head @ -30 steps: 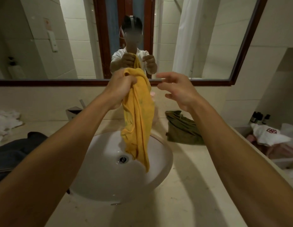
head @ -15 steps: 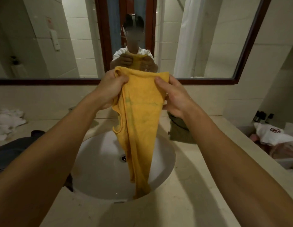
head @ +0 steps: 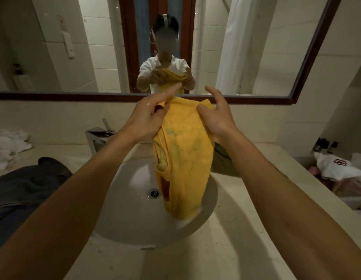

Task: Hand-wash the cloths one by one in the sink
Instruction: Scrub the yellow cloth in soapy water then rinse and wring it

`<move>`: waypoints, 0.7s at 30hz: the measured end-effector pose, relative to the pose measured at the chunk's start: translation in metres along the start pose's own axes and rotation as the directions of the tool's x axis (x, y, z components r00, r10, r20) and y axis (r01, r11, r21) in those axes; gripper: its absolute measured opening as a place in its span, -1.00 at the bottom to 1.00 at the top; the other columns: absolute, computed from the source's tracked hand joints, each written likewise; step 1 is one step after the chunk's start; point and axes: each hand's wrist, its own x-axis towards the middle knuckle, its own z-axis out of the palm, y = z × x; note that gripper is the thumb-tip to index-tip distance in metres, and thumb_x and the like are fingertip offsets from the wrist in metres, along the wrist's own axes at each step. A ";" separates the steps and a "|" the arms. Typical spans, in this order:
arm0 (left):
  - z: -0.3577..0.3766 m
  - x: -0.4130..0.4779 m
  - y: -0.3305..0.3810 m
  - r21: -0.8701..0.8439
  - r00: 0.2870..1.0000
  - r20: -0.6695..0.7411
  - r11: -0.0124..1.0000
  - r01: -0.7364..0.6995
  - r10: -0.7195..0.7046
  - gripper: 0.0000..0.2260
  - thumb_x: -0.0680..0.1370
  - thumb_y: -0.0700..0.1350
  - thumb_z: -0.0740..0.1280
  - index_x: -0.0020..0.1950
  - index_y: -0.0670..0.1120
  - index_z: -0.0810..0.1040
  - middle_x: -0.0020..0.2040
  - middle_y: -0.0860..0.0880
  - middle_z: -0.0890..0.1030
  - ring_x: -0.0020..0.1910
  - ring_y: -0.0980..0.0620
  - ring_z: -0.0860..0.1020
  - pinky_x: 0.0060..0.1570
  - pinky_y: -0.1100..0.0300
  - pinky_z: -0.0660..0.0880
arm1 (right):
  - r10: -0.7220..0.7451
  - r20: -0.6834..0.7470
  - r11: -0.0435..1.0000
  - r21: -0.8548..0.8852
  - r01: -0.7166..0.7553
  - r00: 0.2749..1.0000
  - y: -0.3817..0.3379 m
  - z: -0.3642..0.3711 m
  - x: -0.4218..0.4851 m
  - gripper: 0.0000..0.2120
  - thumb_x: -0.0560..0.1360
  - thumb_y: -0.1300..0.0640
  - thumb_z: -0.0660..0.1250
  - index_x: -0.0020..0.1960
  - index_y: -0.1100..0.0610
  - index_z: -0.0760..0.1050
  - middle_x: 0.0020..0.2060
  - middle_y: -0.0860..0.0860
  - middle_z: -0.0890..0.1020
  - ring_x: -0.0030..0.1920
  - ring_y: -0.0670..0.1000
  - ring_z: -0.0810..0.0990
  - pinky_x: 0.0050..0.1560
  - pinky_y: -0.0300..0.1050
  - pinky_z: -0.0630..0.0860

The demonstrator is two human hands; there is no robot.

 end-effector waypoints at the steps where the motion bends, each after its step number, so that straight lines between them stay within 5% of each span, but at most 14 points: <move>1: 0.002 -0.001 0.002 -0.034 0.999 -0.007 0.998 0.046 -0.046 -0.66 0.63 -0.27 0.23 0.33 0.02 0.57 0.31 0.08 0.58 0.30 0.26 0.50 0.33 0.27 0.43 | 0.012 0.043 0.999 0.031 -0.014 0.999 -0.001 -0.001 -0.001 -0.49 0.67 0.17 0.30 0.56 -0.14 0.31 0.52 -0.01 0.32 0.45 0.08 0.38 0.41 0.13 0.47; 5: 0.007 0.003 0.009 -0.259 0.949 -0.143 0.936 0.237 -0.280 -0.63 0.58 -0.42 0.23 -0.23 -0.07 0.68 -0.13 0.11 0.68 -0.07 0.22 0.62 0.01 0.25 0.55 | 0.024 0.473 0.872 0.420 -0.250 0.881 0.013 -0.012 -0.016 -0.27 0.60 0.07 0.39 0.62 -0.30 0.10 0.51 0.01 0.32 0.42 0.20 0.47 0.31 0.31 0.54; 9: 0.003 0.009 0.001 -0.305 0.935 -0.187 0.922 0.237 -0.302 -0.69 0.59 -0.36 0.27 -0.20 -0.05 0.68 -0.14 0.12 0.70 -0.02 0.10 0.65 0.08 0.13 0.58 | 0.024 0.706 0.792 0.418 -0.444 0.708 0.061 0.001 -0.051 -0.03 0.50 0.21 0.46 0.58 -0.44 -0.01 0.57 0.08 0.23 0.43 0.30 0.47 0.29 0.37 0.53; 11: 0.003 0.007 -0.005 -0.283 0.928 -0.176 0.920 0.271 -0.327 -0.70 0.60 -0.35 0.26 -0.15 -0.02 0.68 -0.12 0.12 0.69 -0.05 0.17 0.63 0.04 0.22 0.56 | -0.002 0.647 0.839 0.416 -0.350 0.763 0.074 0.013 -0.063 -0.05 0.46 0.25 0.50 0.58 -0.38 0.09 0.58 -0.04 0.26 0.47 0.13 0.46 0.41 0.24 0.46; 14: 0.003 0.000 -0.018 -0.279 0.910 -0.162 0.902 0.329 -0.382 -0.68 0.61 -0.31 0.26 -0.06 0.07 0.68 -0.05 0.11 0.68 -0.04 0.19 0.62 0.10 0.19 0.56 | -0.108 0.435 0.938 0.343 -0.053 0.894 0.067 0.021 -0.073 -0.35 0.43 0.16 0.51 0.45 -0.18 0.44 0.41 -0.26 0.48 0.43 -0.10 0.47 0.46 0.07 0.44; 16: 0.002 -0.002 -0.026 -0.331 0.881 -0.179 0.870 0.364 -0.437 -0.71 0.61 -0.25 0.29 -0.02 0.13 0.69 -0.01 0.10 0.69 0.01 0.14 0.62 0.20 0.07 0.57 | -0.145 0.442 0.947 0.322 -0.006 0.885 0.061 0.020 -0.075 -0.48 0.43 0.16 0.52 0.36 -0.08 0.57 0.30 -0.29 0.58 0.40 -0.14 0.49 0.46 0.08 0.44; 19: -0.003 -0.006 -0.028 -0.378 0.871 -0.124 0.834 0.402 -0.476 -0.79 0.55 -0.06 0.42 0.15 0.16 0.66 0.08 0.04 0.66 0.04 0.12 0.62 0.14 0.06 0.60 | -0.131 0.509 0.976 0.217 0.020 0.851 0.063 0.019 -0.075 -0.41 0.43 0.29 0.55 0.40 -0.04 0.56 0.38 -0.19 0.55 0.45 -0.10 0.44 0.50 0.16 0.38; 21: -0.007 -0.014 -0.026 -0.399 0.856 -0.023 0.790 0.466 -0.517 -0.56 0.49 0.10 0.47 0.36 0.21 0.53 0.25 -0.03 0.58 0.10 0.05 0.62 0.03 0.08 0.62 | -0.122 0.475 0.978 0.208 0.023 0.872 0.064 0.017 -0.073 -0.37 0.38 0.32 0.55 0.40 -0.04 0.57 0.41 -0.09 0.53 0.46 -0.02 0.45 0.49 0.24 0.38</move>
